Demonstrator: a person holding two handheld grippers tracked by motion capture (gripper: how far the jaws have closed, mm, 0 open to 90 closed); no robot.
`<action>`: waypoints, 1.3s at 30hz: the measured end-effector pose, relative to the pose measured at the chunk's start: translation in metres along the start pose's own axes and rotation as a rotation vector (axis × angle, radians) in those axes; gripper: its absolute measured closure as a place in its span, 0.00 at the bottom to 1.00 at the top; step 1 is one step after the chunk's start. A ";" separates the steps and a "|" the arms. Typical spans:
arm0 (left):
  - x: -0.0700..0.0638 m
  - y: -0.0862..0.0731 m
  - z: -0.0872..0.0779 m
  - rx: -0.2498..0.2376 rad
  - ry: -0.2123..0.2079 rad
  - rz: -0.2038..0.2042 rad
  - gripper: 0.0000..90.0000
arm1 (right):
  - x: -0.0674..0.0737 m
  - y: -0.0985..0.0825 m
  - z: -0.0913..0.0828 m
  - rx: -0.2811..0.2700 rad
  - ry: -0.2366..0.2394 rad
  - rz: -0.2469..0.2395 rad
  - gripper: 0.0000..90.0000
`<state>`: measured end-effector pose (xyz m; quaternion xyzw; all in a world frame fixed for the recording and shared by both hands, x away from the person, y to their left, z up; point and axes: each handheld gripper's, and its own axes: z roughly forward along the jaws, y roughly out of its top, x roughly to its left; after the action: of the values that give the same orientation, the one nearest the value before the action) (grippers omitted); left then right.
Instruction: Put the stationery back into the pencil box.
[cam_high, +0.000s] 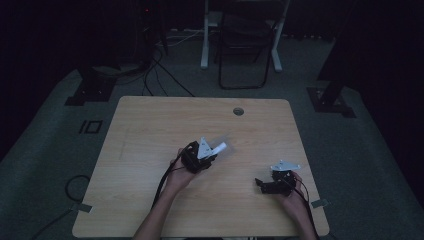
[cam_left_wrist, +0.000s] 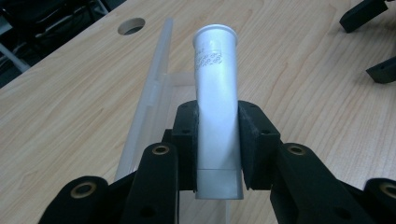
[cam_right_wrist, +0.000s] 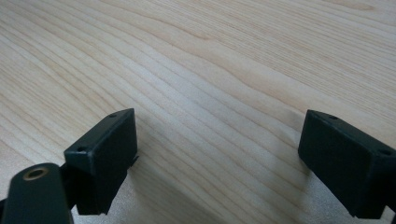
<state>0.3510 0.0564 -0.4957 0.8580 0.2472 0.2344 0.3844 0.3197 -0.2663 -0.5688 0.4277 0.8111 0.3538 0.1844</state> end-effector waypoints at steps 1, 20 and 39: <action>0.000 0.000 0.000 0.001 0.002 0.000 0.79 | 0.000 0.000 0.000 0.000 0.000 0.000 0.13; 0.005 -0.006 0.006 0.029 0.020 0.002 0.79 | 0.000 0.000 0.000 0.001 0.002 -0.001 0.13; 0.006 -0.010 0.014 0.065 0.043 0.015 0.79 | 0.000 0.000 0.000 0.001 0.002 -0.002 0.13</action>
<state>0.3615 0.0579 -0.5110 0.8666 0.2565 0.2474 0.3492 0.3197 -0.2665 -0.5688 0.4267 0.8118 0.3538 0.1837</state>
